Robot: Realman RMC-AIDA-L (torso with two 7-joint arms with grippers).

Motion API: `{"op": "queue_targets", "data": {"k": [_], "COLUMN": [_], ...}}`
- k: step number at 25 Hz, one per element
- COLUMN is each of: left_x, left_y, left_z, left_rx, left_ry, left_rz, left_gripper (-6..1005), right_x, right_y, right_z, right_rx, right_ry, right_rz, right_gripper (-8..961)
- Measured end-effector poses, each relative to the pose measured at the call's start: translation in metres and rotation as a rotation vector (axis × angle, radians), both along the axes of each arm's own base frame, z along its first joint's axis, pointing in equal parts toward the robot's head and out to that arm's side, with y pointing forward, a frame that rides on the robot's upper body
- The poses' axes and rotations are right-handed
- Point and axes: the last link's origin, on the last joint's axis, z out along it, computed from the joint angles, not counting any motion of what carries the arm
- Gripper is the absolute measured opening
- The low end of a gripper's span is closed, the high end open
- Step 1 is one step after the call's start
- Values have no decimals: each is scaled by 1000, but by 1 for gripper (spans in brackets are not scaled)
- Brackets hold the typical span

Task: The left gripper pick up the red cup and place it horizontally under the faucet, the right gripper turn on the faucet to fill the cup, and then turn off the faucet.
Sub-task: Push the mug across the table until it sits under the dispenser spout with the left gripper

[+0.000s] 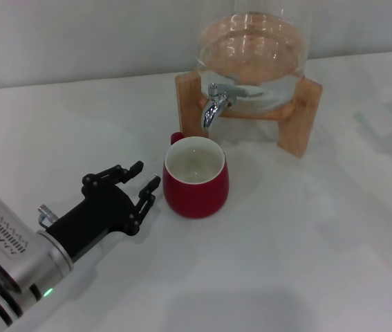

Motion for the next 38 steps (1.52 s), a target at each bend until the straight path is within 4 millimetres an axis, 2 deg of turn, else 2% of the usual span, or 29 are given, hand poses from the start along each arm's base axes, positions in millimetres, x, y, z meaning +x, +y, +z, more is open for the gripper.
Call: {"op": "queue_targets", "data": {"k": [38], "left_x": [13], "left_y": [8], "left_z": [-4], "left_rx": [-32], "left_ry": [17], "left_rz": [-47], "left_gripper": [317], "right_x": [0], "right_y": [0], "right_z": [0], "right_rx": [0], "right_ry": [4], "right_rz": [4], "right_gripper": [828]}}
